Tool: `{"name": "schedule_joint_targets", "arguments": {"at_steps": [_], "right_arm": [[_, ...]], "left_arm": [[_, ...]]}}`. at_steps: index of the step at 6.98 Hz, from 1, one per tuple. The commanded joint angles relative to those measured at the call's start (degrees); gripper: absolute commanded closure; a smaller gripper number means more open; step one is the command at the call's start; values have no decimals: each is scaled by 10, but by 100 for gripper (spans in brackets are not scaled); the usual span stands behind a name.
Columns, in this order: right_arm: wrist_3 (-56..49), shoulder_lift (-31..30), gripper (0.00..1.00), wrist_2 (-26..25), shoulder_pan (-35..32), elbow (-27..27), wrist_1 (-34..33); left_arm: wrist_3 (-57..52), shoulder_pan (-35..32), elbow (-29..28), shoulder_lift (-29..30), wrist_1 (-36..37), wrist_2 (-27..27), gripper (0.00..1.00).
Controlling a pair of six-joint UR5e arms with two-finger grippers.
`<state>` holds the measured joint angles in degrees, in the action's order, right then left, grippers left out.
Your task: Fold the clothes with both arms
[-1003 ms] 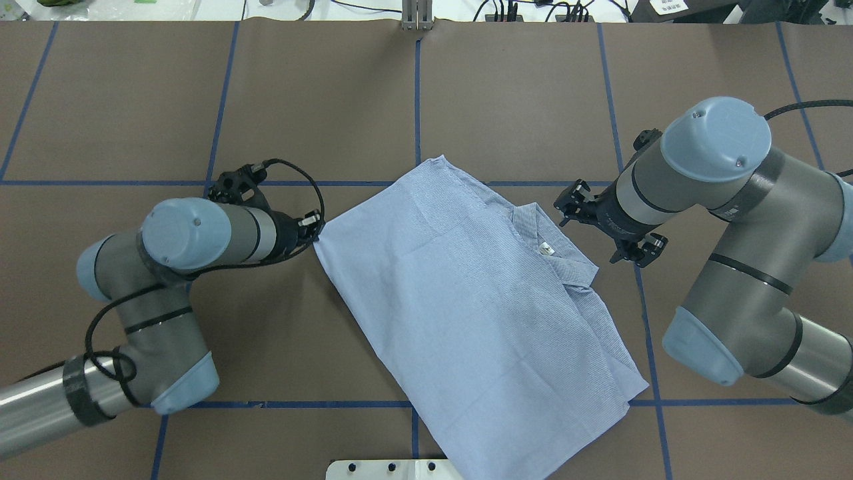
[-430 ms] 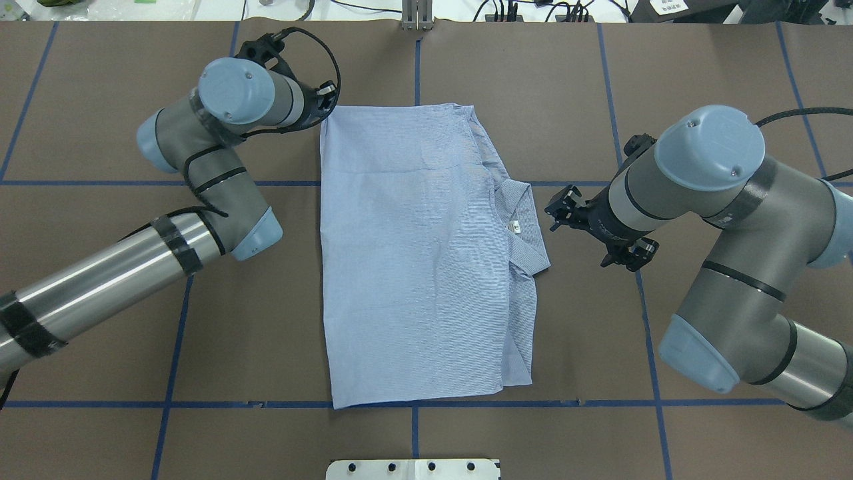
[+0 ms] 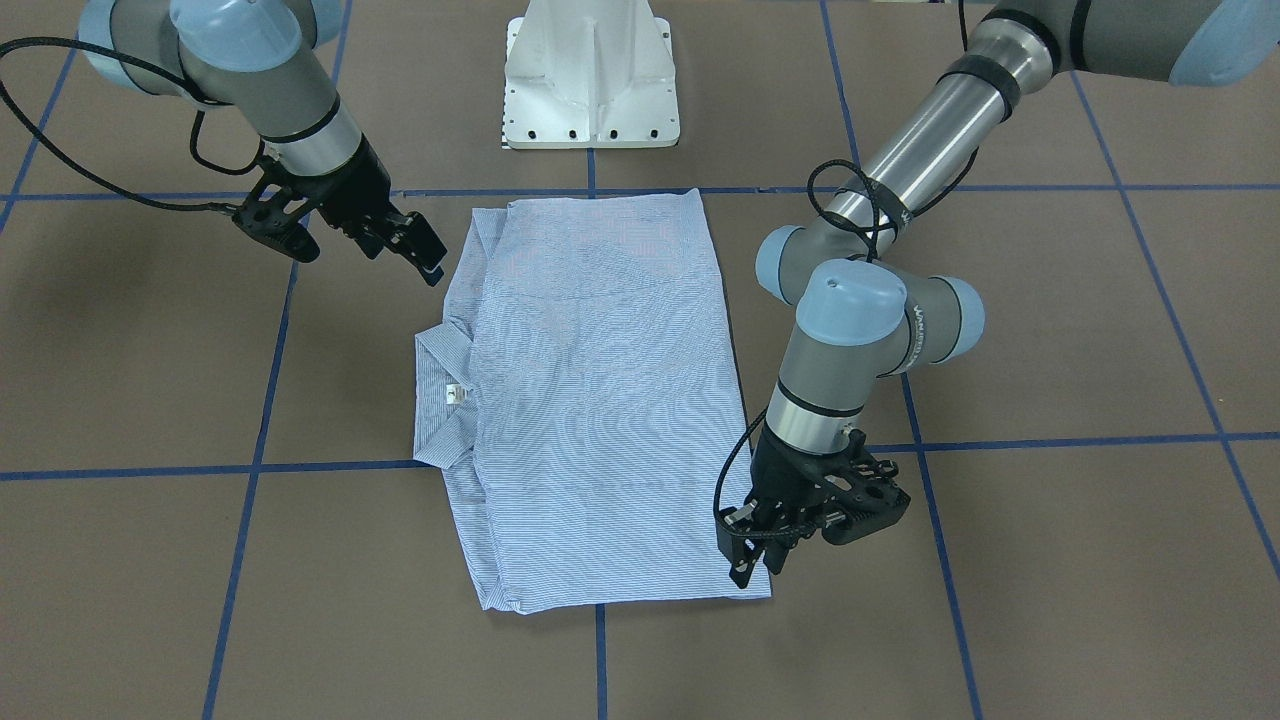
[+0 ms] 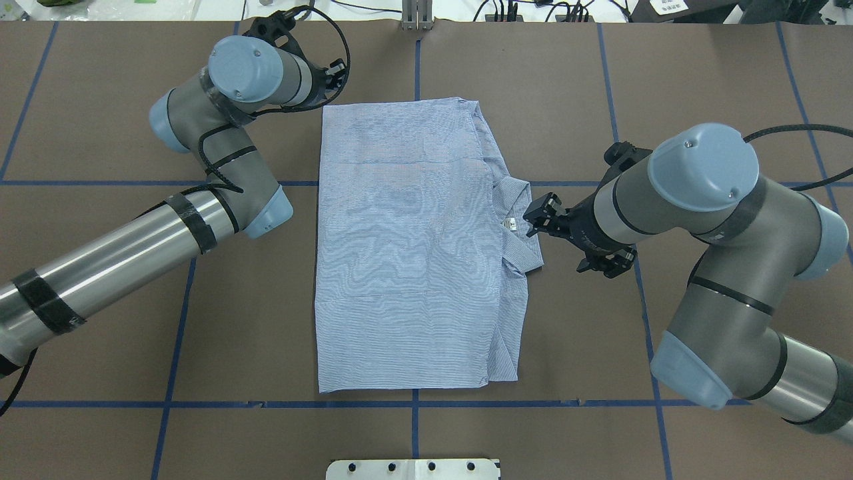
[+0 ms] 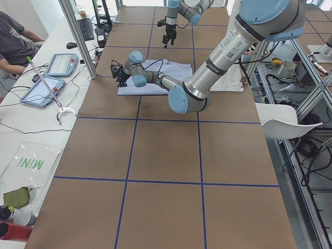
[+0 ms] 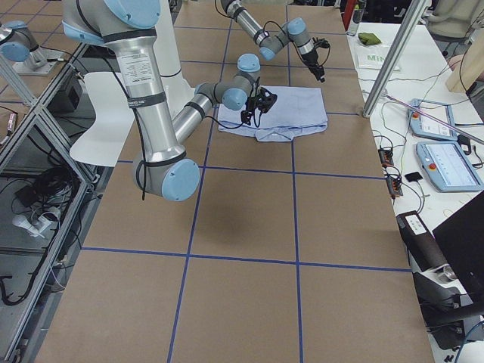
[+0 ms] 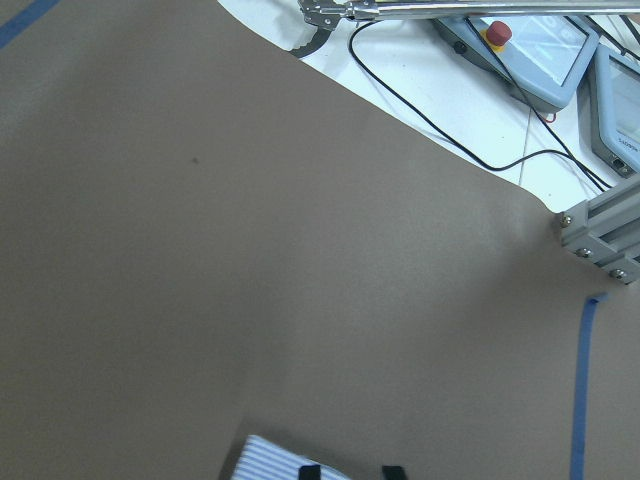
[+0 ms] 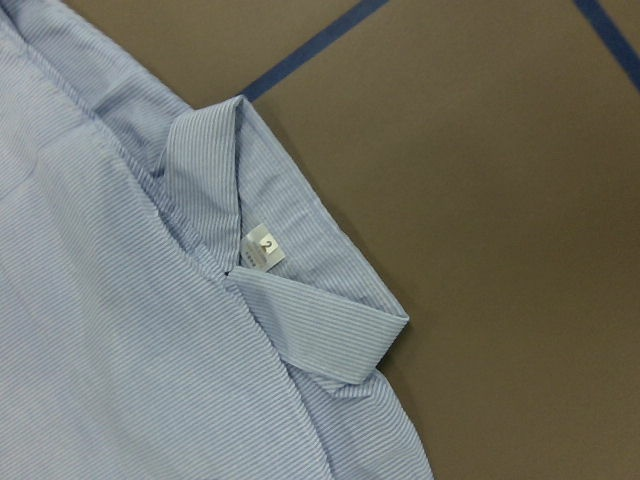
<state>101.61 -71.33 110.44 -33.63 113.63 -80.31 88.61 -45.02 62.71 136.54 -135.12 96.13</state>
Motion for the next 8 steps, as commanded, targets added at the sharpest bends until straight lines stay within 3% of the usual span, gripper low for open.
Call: {"name": "schedule_joint_targets", "arguments": {"at_steps": [1,2,3,5,8], "right_arm": [[79,18,0,-114,97,6,2],[137,24,0,-193,168,4,2],[192,29,0,-225,192,0,2],[241,29,1,-264,233,-14,0],[242,40,7,-269,234,-43,-1]], "left_arm": [[-2,-2,132,-94,2,53,29],[-3,-3,167,-125,8,54,29],[-3,-3,177,-127,22,53,29],[-3,-3,177,-129,23,52,29],[0,-2,177,-127,23,52,29]]}}
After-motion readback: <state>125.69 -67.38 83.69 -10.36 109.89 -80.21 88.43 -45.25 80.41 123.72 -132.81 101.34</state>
